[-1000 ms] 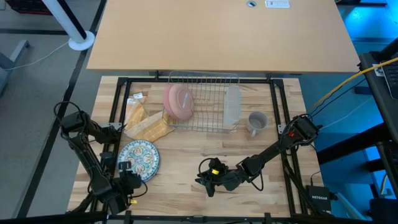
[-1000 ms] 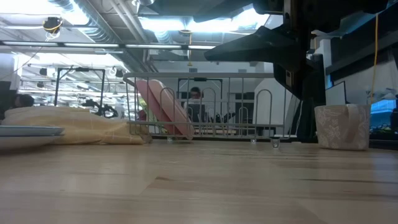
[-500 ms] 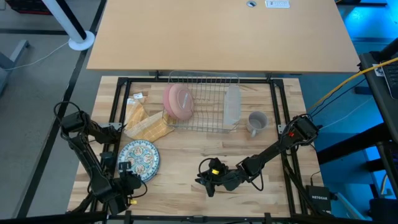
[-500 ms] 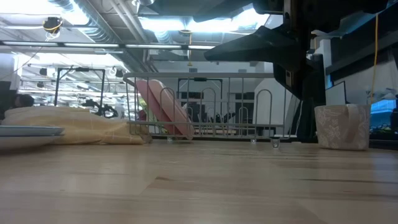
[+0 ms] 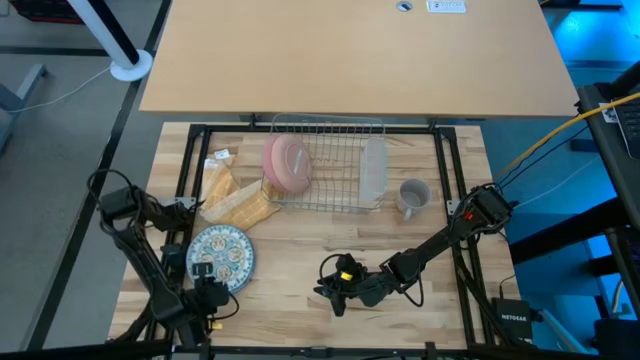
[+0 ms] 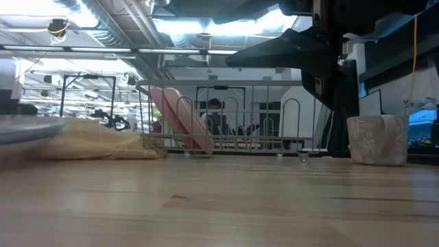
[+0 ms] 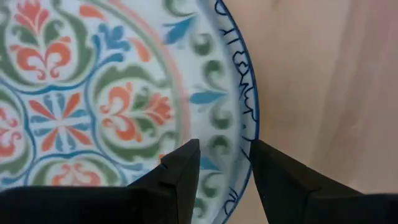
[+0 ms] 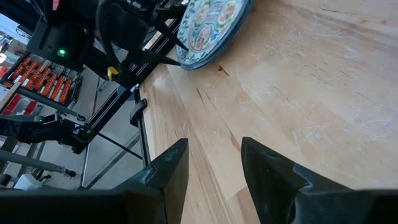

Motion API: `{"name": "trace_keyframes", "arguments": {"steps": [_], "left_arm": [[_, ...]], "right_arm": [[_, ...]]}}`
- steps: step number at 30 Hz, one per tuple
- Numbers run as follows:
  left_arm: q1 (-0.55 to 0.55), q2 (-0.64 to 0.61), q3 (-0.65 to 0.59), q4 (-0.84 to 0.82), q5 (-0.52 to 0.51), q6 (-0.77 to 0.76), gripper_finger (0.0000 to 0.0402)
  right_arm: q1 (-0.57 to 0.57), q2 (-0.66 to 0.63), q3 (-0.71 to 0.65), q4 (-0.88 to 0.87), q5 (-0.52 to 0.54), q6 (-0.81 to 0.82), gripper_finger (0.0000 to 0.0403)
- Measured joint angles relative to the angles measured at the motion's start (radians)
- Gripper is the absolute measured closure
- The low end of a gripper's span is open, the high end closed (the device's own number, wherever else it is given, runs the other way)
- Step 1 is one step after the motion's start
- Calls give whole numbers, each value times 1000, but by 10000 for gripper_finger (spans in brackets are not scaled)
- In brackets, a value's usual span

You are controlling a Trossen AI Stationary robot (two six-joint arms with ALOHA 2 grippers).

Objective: Sort dishes
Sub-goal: Put the white patterned plate in the dish rack

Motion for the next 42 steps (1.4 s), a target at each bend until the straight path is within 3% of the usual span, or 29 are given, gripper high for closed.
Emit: {"name": "trace_keyframes", "arguments": {"steps": [22,33,42], "left_arm": [[0,2,1,-290,-44,-206,265],[1,2,2,-321,-73,-218,265],[1,0,18,-319,-74,-167,265]], "right_arm": [[0,0,0,0,0,0,249],[0,0,0,0,2,0,249],[-12,0,30,81,167,-132,249]]}}
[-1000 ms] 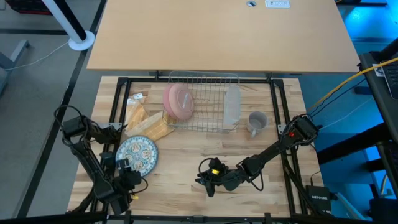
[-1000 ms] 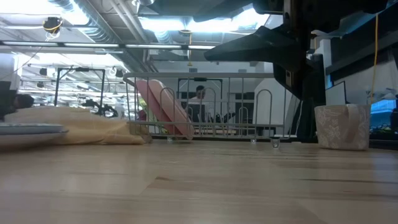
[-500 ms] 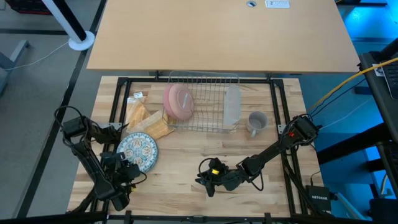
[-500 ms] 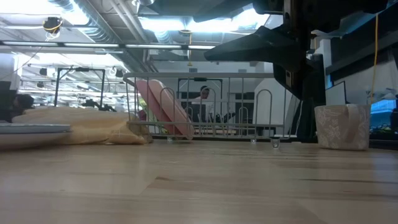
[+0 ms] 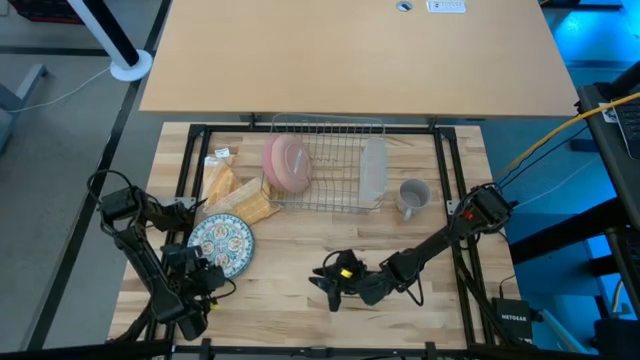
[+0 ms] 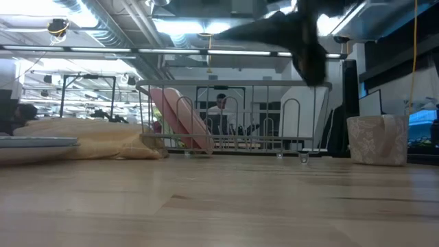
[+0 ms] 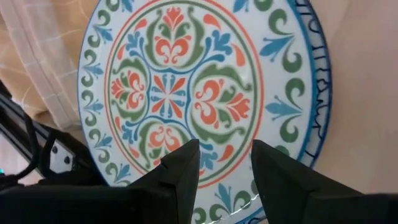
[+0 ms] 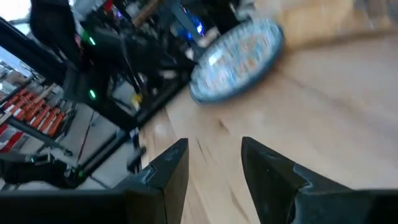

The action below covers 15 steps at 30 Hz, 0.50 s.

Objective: Sort dishes
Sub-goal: Put the white patterned plate in the dish rack

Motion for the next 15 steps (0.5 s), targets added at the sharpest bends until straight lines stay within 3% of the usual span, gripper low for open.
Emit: {"name": "trace_keyframes", "arguments": {"steps": [15], "left_arm": [[-1,-44,4,133,1,45,265]], "right_arm": [[-149,130,257,-10,-203,-130,249]]}}
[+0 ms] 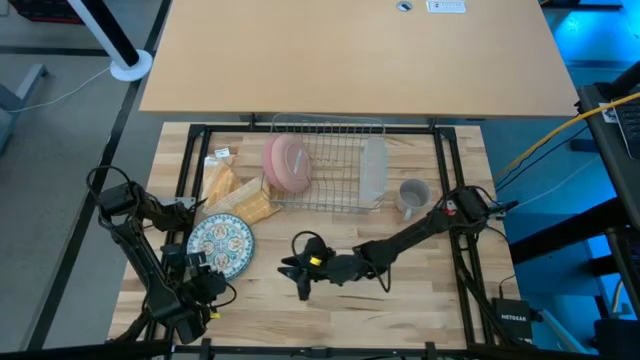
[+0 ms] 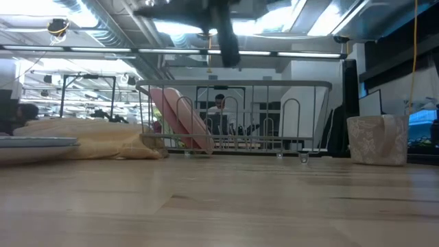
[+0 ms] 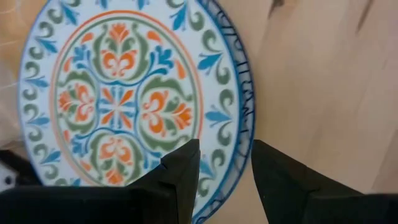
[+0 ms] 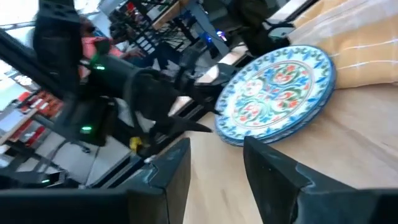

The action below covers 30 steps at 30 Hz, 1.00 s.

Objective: Sort dishes
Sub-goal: Put the white patterned plate in the dish rack

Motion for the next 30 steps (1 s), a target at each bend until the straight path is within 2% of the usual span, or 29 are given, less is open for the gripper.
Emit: {"name": "trace_keyframes", "arguments": {"steps": [5,16,24,27,30], "left_arm": [[-2,-1,-2,14,0,-1,265],[-2,-1,-6,34,0,8,265],[-2,-1,-6,22,0,8,265],[-1,-1,-6,22,0,8,265],[2,0,-6,21,0,8,265]], "right_arm": [[-23,34,6,-2,-5,1,249],[-53,35,6,-11,58,64,249],[-52,35,13,12,158,133,249],[-52,74,82,16,176,135,249],[-58,166,208,9,109,100,249]]}}
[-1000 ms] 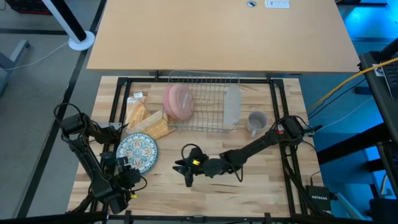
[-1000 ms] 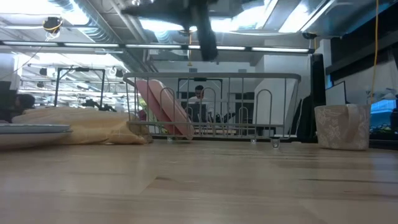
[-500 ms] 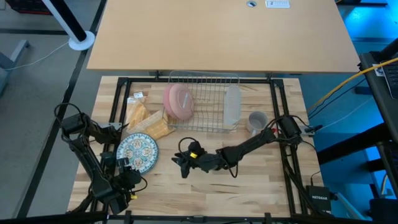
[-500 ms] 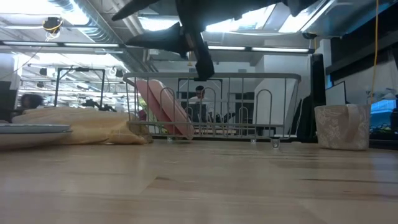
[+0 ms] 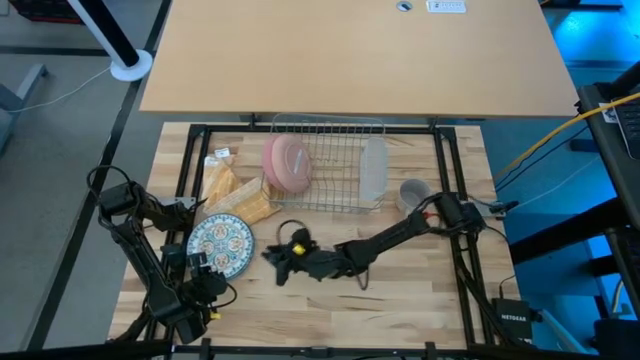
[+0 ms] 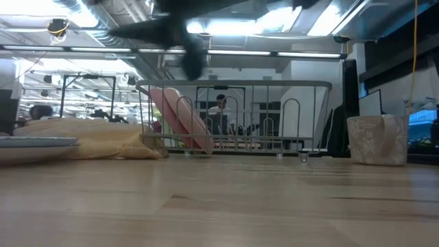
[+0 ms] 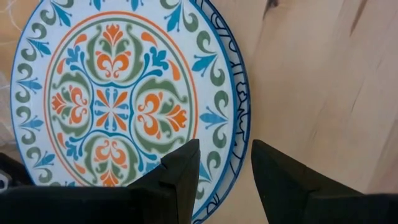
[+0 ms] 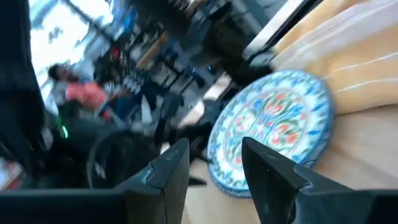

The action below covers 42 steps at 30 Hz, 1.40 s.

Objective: Sort dishes
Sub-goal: Put the white patterned plate in the dish rack

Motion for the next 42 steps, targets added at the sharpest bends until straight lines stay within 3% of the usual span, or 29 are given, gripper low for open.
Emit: {"name": "trace_keyframes", "arguments": {"steps": [3,11,31,42], "left_arm": [[7,0,-1,0,0,0,265],[14,0,-1,19,0,33,265],[26,0,-100,60,29,45,265],[53,2,-103,-28,-21,52,265]], "right_arm": [[-7,80,121,-34,-73,-61,249],[-50,161,268,-110,-80,-74,249],[-97,161,269,-145,-54,-72,249],[-117,160,269,-255,-53,-39,249]]}}
